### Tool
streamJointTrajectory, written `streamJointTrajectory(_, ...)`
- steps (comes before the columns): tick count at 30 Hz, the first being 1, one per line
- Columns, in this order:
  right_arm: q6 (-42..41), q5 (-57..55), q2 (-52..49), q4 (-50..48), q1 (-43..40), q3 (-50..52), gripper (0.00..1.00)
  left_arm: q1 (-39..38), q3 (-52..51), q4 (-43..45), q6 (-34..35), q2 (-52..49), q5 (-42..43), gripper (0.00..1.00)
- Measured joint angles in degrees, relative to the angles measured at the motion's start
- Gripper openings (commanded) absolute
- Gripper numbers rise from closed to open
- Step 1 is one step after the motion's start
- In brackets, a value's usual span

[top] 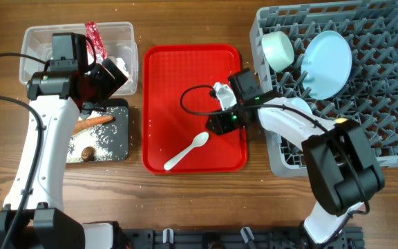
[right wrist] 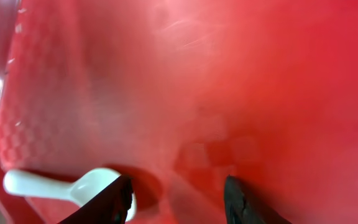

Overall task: Sort waste into correct bins and load items into the dishwasher rack
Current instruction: 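Grasp the white spoon with right gripper and drop it in the rack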

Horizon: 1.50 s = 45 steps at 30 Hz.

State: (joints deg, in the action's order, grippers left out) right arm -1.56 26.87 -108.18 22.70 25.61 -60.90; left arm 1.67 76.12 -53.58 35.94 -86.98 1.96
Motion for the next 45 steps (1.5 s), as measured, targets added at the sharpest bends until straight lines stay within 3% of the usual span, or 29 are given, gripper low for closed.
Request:
streamJointTrajectory(2, 1.7, 2.91, -0.57, 0.02, 0.07, 0.0, 0.4, 0.0, 0.0, -0.02, 0.0, 0.0, -0.02, 1.0)
streamJointTrajectory(12, 3.21, 9.51, -3.08, -1.46, 3.89, -0.07, 0.36, 0.0, 0.0, 0.0, 0.0, 0.0, -0.02, 1.0)
streamJointTrajectory(19, 3.26, 13.2, -4.37, 4.39, 3.69, -1.14, 0.34, 0.0, 0.0, -0.02, -0.02, 0.0, -0.02, 1.0)
streamJointTrajectory(25, 1.42, 12.09, -4.48, 9.29, 3.72, -1.18, 0.05, 0.0, 0.0, -0.02, 0.0, 0.0, -0.02, 1.0)
streamJointTrajectory(32, -0.55, 12.33, -4.74, 11.08, 3.06, -1.51, 0.04, 0.0, 0.0, -0.02, 0.0, 0.0, 0.0, 1.0)
streamJointTrajectory(36, -1.44, 7.91, 1.53, 24.9, -5.9, -9.4, 0.04, 0.0, 0.0, -0.04, 0.0, 0.0, 0.0, 1.0)
streamJointTrajectory(40, -9.31, -0.24, 22.45, 28.89, -22.27, -19.04, 0.04, 0.0, 0.0, 0.0, 0.0, 0.0, -0.02, 1.0)
streamJointTrajectory(43, -15.72, -12.07, 31.85, 34.12, -34.86, -19.3, 0.04, 0.0, 0.0, -0.04, 0.0, 0.0, 0.0, 1.0)
streamJointTrajectory(45, -20.63, -23.12, 32.98, 40.5, -41.22, -19.28, 0.04, 0.0, 0.0, -0.02, -0.02, 0.0, 0.0, 1.0)
